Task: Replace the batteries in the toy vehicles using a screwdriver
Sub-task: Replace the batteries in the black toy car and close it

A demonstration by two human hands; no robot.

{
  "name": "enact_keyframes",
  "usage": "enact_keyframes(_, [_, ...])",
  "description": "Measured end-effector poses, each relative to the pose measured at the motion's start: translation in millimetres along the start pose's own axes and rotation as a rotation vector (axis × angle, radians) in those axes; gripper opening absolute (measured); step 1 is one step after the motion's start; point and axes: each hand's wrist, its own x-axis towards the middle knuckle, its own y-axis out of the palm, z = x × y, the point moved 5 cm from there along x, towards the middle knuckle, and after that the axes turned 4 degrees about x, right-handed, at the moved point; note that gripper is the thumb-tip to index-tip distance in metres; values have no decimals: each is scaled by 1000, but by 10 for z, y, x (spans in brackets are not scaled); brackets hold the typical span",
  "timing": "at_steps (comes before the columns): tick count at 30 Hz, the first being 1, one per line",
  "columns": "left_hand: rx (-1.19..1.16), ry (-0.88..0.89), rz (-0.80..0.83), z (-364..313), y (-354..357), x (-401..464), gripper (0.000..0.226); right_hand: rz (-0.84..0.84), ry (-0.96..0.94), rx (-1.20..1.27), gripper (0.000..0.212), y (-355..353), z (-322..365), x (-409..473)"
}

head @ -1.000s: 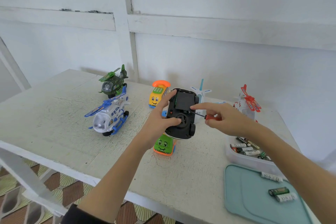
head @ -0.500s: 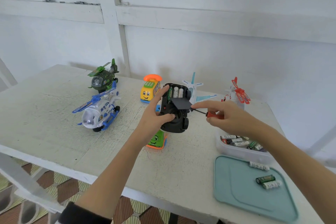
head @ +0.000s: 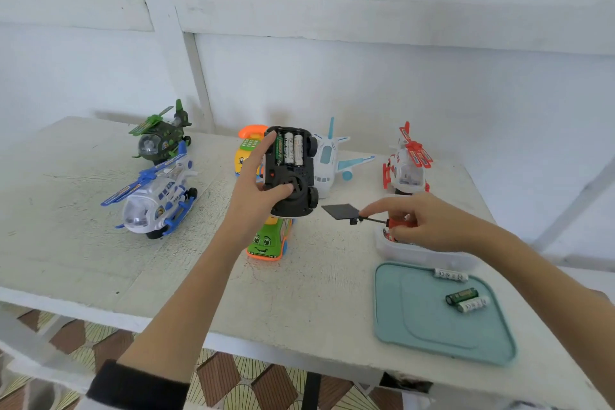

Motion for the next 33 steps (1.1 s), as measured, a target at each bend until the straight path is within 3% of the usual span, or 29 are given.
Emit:
enact_keyframes(11, [31, 34, 8, -74, 24, -14, 79, 196, 30, -269, 50, 556, -59, 181])
enact_keyframes(22, [30, 28, 64, 16, 80, -80, 82, 391, 199, -217, 54, 546, -254, 44])
enact_keyframes(26, [28, 17, 86, 38, 140, -56, 82, 469, 307, -231, 42, 424, -264, -118])
enact_keyframes(30, [25, 14, 107, 61, 236, -4, 82, 384, 340, -178, 17, 103, -202, -216])
enact_keyframes(33, [33, 12, 127, 78, 334, 37, 82, 179, 279, -12, 6, -268, -52, -278])
